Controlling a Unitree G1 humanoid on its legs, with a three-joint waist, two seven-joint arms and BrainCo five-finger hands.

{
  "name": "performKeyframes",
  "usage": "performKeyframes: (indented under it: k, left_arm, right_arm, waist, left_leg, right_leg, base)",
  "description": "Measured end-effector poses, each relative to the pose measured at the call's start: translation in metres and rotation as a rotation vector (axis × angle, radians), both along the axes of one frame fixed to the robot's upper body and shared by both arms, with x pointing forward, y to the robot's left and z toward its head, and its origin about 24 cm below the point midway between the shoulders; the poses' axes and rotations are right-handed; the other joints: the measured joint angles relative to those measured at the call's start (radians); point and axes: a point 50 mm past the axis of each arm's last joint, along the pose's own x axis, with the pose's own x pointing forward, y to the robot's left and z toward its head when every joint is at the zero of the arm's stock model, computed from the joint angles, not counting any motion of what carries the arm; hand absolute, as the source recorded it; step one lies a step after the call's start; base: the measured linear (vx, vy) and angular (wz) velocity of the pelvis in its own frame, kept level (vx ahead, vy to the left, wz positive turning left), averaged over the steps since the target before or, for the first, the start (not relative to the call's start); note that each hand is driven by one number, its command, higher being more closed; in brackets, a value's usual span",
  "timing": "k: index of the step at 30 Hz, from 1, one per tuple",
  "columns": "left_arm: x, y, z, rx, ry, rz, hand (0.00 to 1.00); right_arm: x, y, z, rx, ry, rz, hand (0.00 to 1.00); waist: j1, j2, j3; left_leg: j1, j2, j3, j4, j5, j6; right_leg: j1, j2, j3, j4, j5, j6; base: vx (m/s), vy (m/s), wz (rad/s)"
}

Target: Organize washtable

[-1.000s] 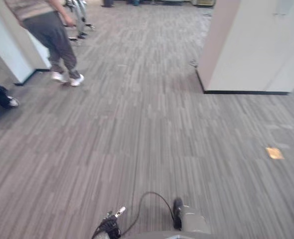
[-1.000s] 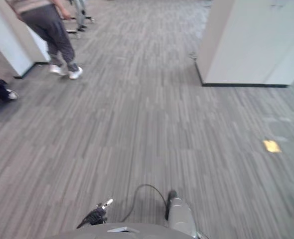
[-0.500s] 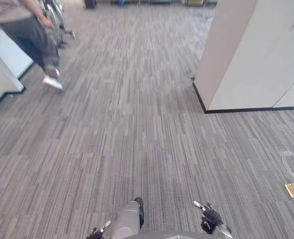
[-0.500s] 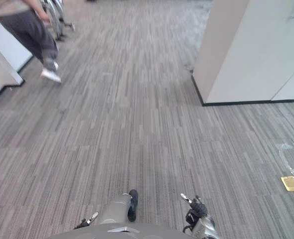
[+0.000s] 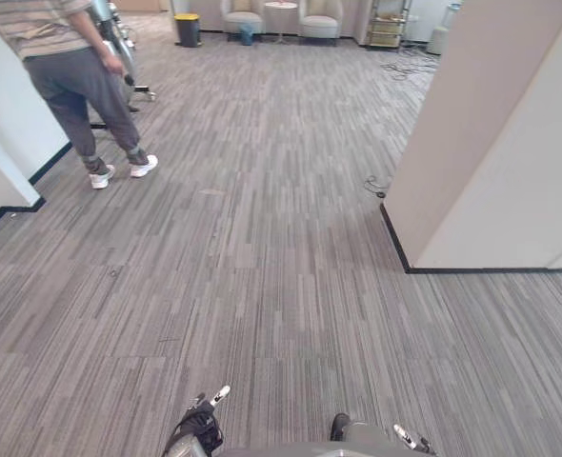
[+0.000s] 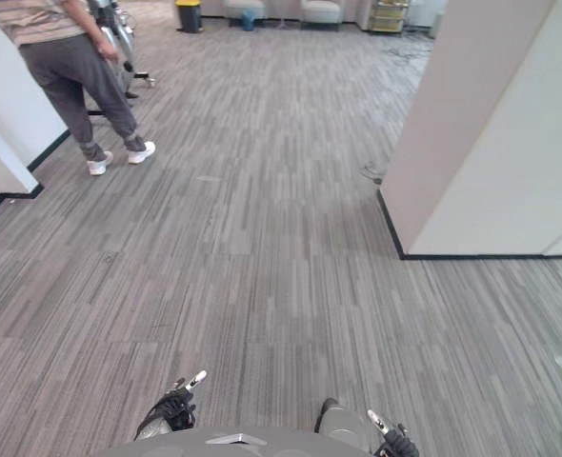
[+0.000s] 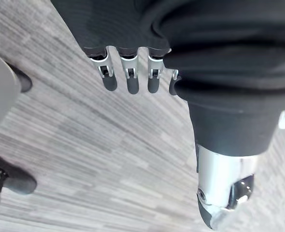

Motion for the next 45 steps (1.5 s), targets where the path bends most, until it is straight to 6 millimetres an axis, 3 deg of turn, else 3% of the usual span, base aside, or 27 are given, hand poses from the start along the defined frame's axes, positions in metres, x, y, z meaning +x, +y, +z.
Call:
performKeyframes:
  k: [2, 3, 17, 19, 22, 23, 24, 25, 26, 27, 28, 30, 31, 33, 34, 35, 38, 40, 41, 42, 43, 44, 45]
  left_arm:
    - [-0.012, -0.010, -0.004, -0.026, 0.036, 0.010, 0.00]
    - [-0.031, -0.003, -0.009, -0.002, 0.112, -0.037, 0.00]
    - [-0.035, -0.003, -0.012, 0.005, 0.146, -0.077, 0.00]
    - [-0.033, -0.001, -0.011, 0.018, 0.146, -0.113, 0.00]
    - [-0.029, 0.003, -0.010, 0.026, 0.140, -0.103, 0.00]
    - [-0.033, 0.007, -0.010, 0.023, 0.150, -0.068, 0.00]
    - [-0.038, 0.009, -0.011, 0.022, 0.158, -0.041, 0.00]
    - [-0.043, 0.016, -0.010, 0.020, 0.154, 0.033, 0.00]
    - [-0.041, 0.018, -0.009, 0.021, 0.144, 0.050, 0.00]
    - [-0.039, 0.018, -0.008, 0.015, 0.117, 0.100, 0.00]
    - [-0.037, 0.017, -0.007, 0.005, 0.102, 0.125, 0.00]
    - [-0.036, 0.018, -0.006, 0.007, 0.094, 0.129, 0.00]
    - [-0.036, 0.015, -0.007, 0.001, 0.091, 0.133, 0.00]
    - [-0.041, 0.015, -0.007, 0.000, 0.097, 0.143, 0.00]
    - [-0.047, 0.013, -0.008, -0.008, 0.106, 0.169, 0.00]
    - [-0.051, 0.011, -0.009, -0.009, 0.116, 0.181, 0.00]
    - [-0.063, 0.009, -0.011, -0.014, 0.151, 0.206, 0.00]
    - [-0.069, 0.011, -0.011, -0.011, 0.170, 0.211, 0.00]
    - [-0.073, 0.018, -0.010, 0.004, 0.182, 0.212, 0.00]
    - [-0.073, 0.028, -0.009, 0.032, 0.186, 0.201, 0.00]
    - [-0.069, 0.028, -0.009, 0.031, 0.184, 0.189, 0.00]
    - [-0.059, 0.027, -0.009, 0.034, 0.171, 0.147, 0.00]
    - [-0.050, 0.031, -0.007, 0.053, 0.155, 0.090, 0.00]
  right_arm:
    - [0.001, -0.009, 0.002, -0.025, 0.006, 0.035, 0.00]
    - [-0.006, -0.007, -0.001, -0.011, 0.038, 0.008, 0.00]
    - [-0.009, -0.006, -0.002, 0.007, 0.046, -0.019, 0.00]
    - [-0.006, -0.005, -0.002, 0.027, 0.038, -0.052, 0.00]
    - [-0.001, -0.006, -0.002, 0.040, 0.015, -0.103, 0.00]
    - [0.000, -0.004, -0.002, 0.050, 0.008, -0.125, 0.00]
    - [0.000, -0.003, -0.002, 0.060, 0.000, -0.144, 0.00]
    - [0.001, 0.001, -0.003, 0.070, -0.004, -0.142, 0.00]
    - [0.002, 0.002, -0.003, 0.073, -0.007, -0.142, 0.00]
    - [0.006, 0.002, -0.002, 0.069, -0.022, -0.137, 0.00]
    - [0.007, -0.006, 0.000, 0.048, -0.024, -0.126, 0.00]
    - [0.010, -0.007, 0.000, 0.045, -0.031, -0.120, 0.00]
    - [0.012, -0.007, 0.000, 0.049, -0.032, -0.124, 0.00]
    - [0.016, -0.005, 0.000, 0.055, -0.038, -0.127, 0.00]
    - [0.021, -0.004, 0.000, 0.058, -0.049, -0.118, 0.00]
    - [0.023, -0.004, 0.001, 0.055, -0.053, -0.107, 0.00]
    - [0.023, -0.006, 0.001, 0.048, -0.053, -0.097, 0.00]
    - [0.020, -0.005, 0.001, 0.055, -0.053, -0.137, 0.00]
    - [0.014, 0.002, -0.001, 0.074, -0.045, -0.165, 0.00]
    - [0.005, 0.004, -0.003, 0.084, -0.030, -0.203, 0.00]
    - [0.005, 0.004, -0.003, 0.086, -0.036, -0.227, 0.00]
    - [0.004, 0.005, -0.003, 0.093, -0.039, -0.270, 0.00]
    - [0.001, 0.009, -0.004, 0.101, -0.031, -0.266, 0.00]
  waist:
    - [0.006, 0.033, -0.030]
    - [0.010, 0.031, -0.048]
    - [0.006, 0.035, -0.072]
    - [0.003, 0.039, -0.077]
    - [-0.009, 0.036, -0.059]
    - [-0.017, 0.035, -0.059]
    - [-0.021, 0.034, -0.059]
    - [-0.018, 0.012, -0.056]
    - [-0.018, 0.007, -0.055]
    - [-0.013, 0.021, -0.038]
    - [0.015, 0.036, -0.012]
    - [0.020, 0.041, -0.008]
    - [0.020, 0.038, -0.006]
    - [0.028, 0.036, -0.006]
    - [0.033, 0.039, -0.005]
    - [0.036, 0.041, -0.004]
    - [0.056, 0.053, -0.018]
    - [0.075, 0.036, -0.039]
    - [0.081, 0.002, -0.081]
    - [0.074, -0.047, -0.105]
    - [0.064, -0.048, -0.099]
    - [0.059, -0.047, -0.088]
    - [0.048, -0.043, -0.080]
  left_leg:
    - [0.007, 0.057, 0.016, -0.004, 0.009, -0.019]
    - [0.030, 0.042, 0.035, -0.122, 0.027, -0.027]
    - [0.005, 0.044, 0.043, -0.145, 0.029, -0.025]
    - [-0.026, 0.044, 0.041, -0.147, 0.037, -0.028]
    - [-0.045, 0.062, 0.026, -0.140, 0.042, -0.042]
    - [-0.045, 0.081, 0.025, -0.123, 0.027, -0.067]
    - [-0.046, 0.098, 0.030, -0.092, 0.013, -0.090]
    - [-0.124, 0.110, 0.056, 0.115, 0.000, -0.110]
    - [-0.155, 0.113, 0.062, 0.187, 0.000, -0.109]
    - [-0.285, 0.157, 0.079, 0.483, 0.048, -0.072]
    - [-0.408, 0.208, 0.068, 0.738, 0.176, -0.059]
    - [-0.489, 0.215, 0.070, 0.819, 0.170, -0.062]
    - [-0.576, 0.215, 0.133, 0.746, 0.149, -0.051]
    - [-0.588, 0.215, 0.186, 0.578, 0.148, -0.050]
    - [-0.589, 0.216, 0.209, 0.388, 0.155, -0.046]
    - [-0.587, 0.217, 0.210, 0.207, 0.183, -0.050]
    - [-0.590, 0.231, 0.207, -0.044, 0.276, -0.058]
    - [-0.594, 0.221, 0.216, -0.024, 0.361, -0.026]
    - [-0.587, 0.165, 0.238, 0.018, 0.376, -0.004]
    - [-0.570, 0.099, 0.249, 0.056, 0.300, 0.006]
    - [-0.556, 0.081, 0.244, 0.088, 0.276, 0.022]
    - [-0.506, 0.050, 0.243, 0.119, 0.222, 0.035]
    - [-0.424, 0.013, 0.234, 0.119, 0.162, 0.061]
  right_leg:
    - [0.033, 0.054, -0.021, -0.047, -0.020, -0.014]
    - [0.138, 0.079, -0.008, -0.344, 0.141, 0.009]
    - [0.107, 0.080, -0.012, -0.352, 0.139, 0.007]
    - [0.056, 0.077, -0.017, -0.308, 0.121, 0.001]
    - [-0.033, 0.073, -0.036, -0.136, 0.019, -0.014]
    - [-0.055, 0.079, -0.041, -0.062, -0.038, -0.024]
    - [-0.059, 0.086, -0.048, -0.019, -0.076, -0.029]
    - [-0.063, 0.079, -0.049, 0.033, -0.128, -0.028]
    - [-0.062, 0.078, -0.050, 0.039, -0.138, -0.033]
    - [-0.040, 0.090, -0.060, 0.046, -0.166, -0.046]
    - [0.008, 0.117, -0.054, 0.042, -0.188, -0.058]
    - [0.026, 0.114, -0.059, 0.032, -0.202, -0.055]
    - [0.079, 0.109, -0.058, -0.049, -0.196, -0.041]
    - [0.114, 0.106, -0.058, -0.103, -0.189, -0.030]
    - [0.137, 0.108, -0.060, -0.134, -0.186, -0.025]
    - [0.161, 0.116, -0.060, -0.154, -0.187, -0.025]
    - [0.187, 0.128, -0.060, -0.138, -0.251, 0.004]
    - [0.205, 0.096, -0.042, -0.102, -0.311, 0.034]
    - [0.211, 0.031, -0.037, -0.070, -0.357, 0.070]
    - [0.179, -0.043, -0.015, 0.091, -0.373, 0.074]
    - [0.138, -0.071, 0.007, 0.218, -0.363, 0.069]
    - [0.067, -0.114, 0.054, 0.461, -0.264, 0.029]
    - [0.031, -0.139, 0.093, 0.640, -0.084, -0.009]
  base:
    - [0.25, -0.230, -0.02]
    - [0.11, -0.104, 0.01]
    - [0.00, 0.000, 0.00]
    - [0.02, -0.020, 0.03]
    - [0.05, -0.084, 0.20]
    - [0.09, -0.147, 0.20]
    - [0.13, -0.205, 0.22]
    - [0.10, -0.155, 0.16]
    - [0.02, -0.132, 0.15]
    - [-0.04, -0.125, -0.11]
    - [-0.03, -0.142, -0.16]
    - [0.06, -0.154, 0.00]
    - [0.15, -0.172, 0.17]
    - [0.23, -0.134, -0.03]
    - [0.30, -0.099, -0.14]
    - [0.30, -0.079, -0.10]
    - [0.43, 0.019, -0.11]
    - [0.63, 0.124, -0.26]
    - [0.79, 0.073, -0.02]
    - [0.76, 0.110, 0.20]
    - [0.62, 0.199, 0.46]
    - [0.44, 0.310, 0.57]
    - [0.43, 0.298, 0.54]
